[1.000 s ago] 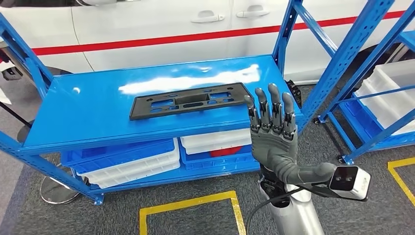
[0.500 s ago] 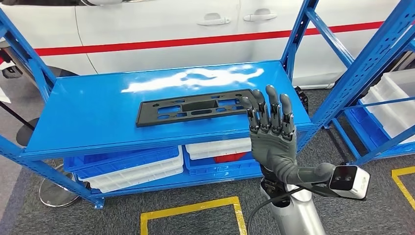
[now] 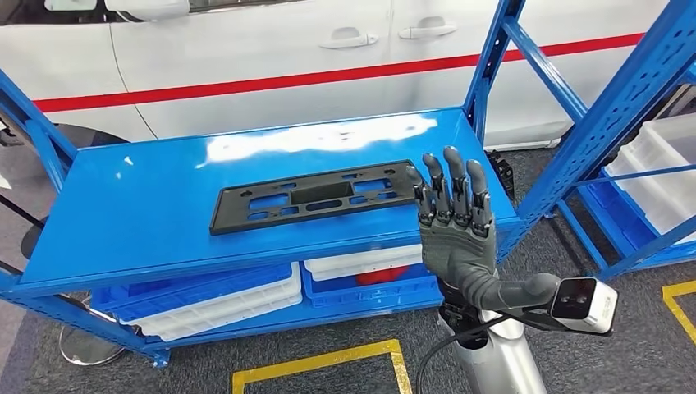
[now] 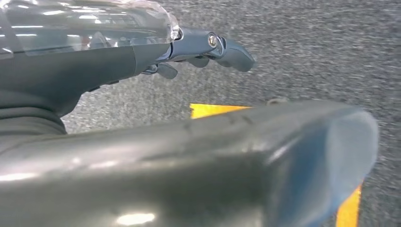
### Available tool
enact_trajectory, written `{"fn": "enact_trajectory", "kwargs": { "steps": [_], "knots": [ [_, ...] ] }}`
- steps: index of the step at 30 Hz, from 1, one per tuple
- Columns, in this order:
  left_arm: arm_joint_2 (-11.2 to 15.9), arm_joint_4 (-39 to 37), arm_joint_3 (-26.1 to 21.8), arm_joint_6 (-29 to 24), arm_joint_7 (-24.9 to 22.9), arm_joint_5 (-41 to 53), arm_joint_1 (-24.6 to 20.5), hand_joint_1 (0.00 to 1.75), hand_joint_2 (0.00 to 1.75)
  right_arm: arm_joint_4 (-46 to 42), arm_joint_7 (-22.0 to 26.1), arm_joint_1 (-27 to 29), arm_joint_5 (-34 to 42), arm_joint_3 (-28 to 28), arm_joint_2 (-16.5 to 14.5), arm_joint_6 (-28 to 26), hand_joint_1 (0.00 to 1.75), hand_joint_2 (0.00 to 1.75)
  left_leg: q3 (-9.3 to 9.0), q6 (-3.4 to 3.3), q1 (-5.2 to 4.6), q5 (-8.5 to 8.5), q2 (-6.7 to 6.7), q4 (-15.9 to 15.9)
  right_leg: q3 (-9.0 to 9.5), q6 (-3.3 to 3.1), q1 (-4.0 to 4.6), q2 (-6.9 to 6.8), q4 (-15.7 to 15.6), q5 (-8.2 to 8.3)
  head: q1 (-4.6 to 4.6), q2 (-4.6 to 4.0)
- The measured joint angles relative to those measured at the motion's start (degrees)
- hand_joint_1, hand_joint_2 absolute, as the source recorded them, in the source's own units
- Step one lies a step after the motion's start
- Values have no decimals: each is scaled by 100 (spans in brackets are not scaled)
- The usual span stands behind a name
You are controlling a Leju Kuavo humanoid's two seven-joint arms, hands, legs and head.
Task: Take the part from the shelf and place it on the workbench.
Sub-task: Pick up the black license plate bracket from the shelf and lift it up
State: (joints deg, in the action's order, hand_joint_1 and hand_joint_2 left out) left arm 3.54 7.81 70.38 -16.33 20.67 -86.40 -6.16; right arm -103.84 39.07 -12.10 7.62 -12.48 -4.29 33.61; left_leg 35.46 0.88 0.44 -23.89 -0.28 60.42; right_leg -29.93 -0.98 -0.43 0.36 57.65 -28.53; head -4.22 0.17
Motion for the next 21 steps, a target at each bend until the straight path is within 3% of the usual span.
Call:
{"fn": "enact_trajectory", "kwargs": {
  "steps": [4, 6, 9, 10, 11, 12, 14, 15, 17, 19, 21],
  "knots": [
    [1, -1, 0, 5, 4, 0, 1, 0, 0, 2, 1, 6, -4, 0, 5, 1, 0, 0, -92, -121, -10, -52, -9, -227, -3, 120, 9, 3, 5, -68, 1, 0],
    [-1, -1, 0, 5, 8, 0, -4, 0, 0, 0, 1, -3, -16, -1, 8, 3, 0, 0, -164, -191, 21, -77, -8, -280, -120, 172, 8, -5, 293, -220, 1, 0],
    [-2, -1, 0, 8, 10, 0, -18, 0, 0, 26, 1, 26, -94, -3, 26, -38, 0, 0, -256, -246, 19, -152, -5, -296, -794, 216, -20, -9, 1421, -598, 2, 0],
    [-2, -1, 0, 10, 10, 0, -15, 0, 0, 53, 1, 42, -141, -5, 34, -71, 0, 0, -293, -247, 17, -185, -7, -295, -990, 225, -29, -9, 1664, -596, 2, 0],
    [-2, -1, 0, 11, 10, 0, -11, 0, 0, 90, 1, 51, -194, -14, 41, -115, 0, 0, -339, -244, 16, -220, -10, -294, -1086, 227, -35, -10, 1698, -475, 2, 0],
    [-4, -1, 0, 11, 10, 0, -8, 0, 0, 140, 1, 52, -253, -36, 44, -168, 0, 0, -396, -234, 16, -260, -16, -293, -1060, 220, -37, -12, 1492, -239, 2, 0],
    [-13, -1, 0, 11, 10, 0, -11, 0, 0, 271, 0, 28, -354, -128, 56, -313, 0, 0, -509, -197, 9, -349, -24, -291, -796, 181, -28, -17, 725, 280, 2, 0],
    [-16, -1, -1, 11, 11, 0, -17, 0, 0, 353, -1, 4, -391, -200, 67, -400, 0, 0, -543, -165, -1, -391, -26, -285, -667, 152, -15, -19, 393, 411, 2, 0],
    [-19, -1, -2, 11, 18, 0, -22, 0, 0, 544, -20, -42, -452, -364, 102, -549, 0, 0, -559, -99, -13, -447, -21, -296, -560, 96, 13, -16, 137, 403, 1, 0],
    [-22, -1, -2, 11, 26, 0, -22, 0, 0, 798, -107, -92, -545, -565, 139, -671, 0, 87, -588, -36, -6, -488, -10, -321, -521, 36, 4, -4, 81, 367, 1, 0],
    [-28, -1, -1, 1, 18, 0, -23, 0, 0, 1128, -204, -188, -669, -813, 163, -791, 0, 175, -536, 20, 2, -622, -3, -108, -437, -34, -20, -6, 28, 343, 1, 0]
  ]
}}
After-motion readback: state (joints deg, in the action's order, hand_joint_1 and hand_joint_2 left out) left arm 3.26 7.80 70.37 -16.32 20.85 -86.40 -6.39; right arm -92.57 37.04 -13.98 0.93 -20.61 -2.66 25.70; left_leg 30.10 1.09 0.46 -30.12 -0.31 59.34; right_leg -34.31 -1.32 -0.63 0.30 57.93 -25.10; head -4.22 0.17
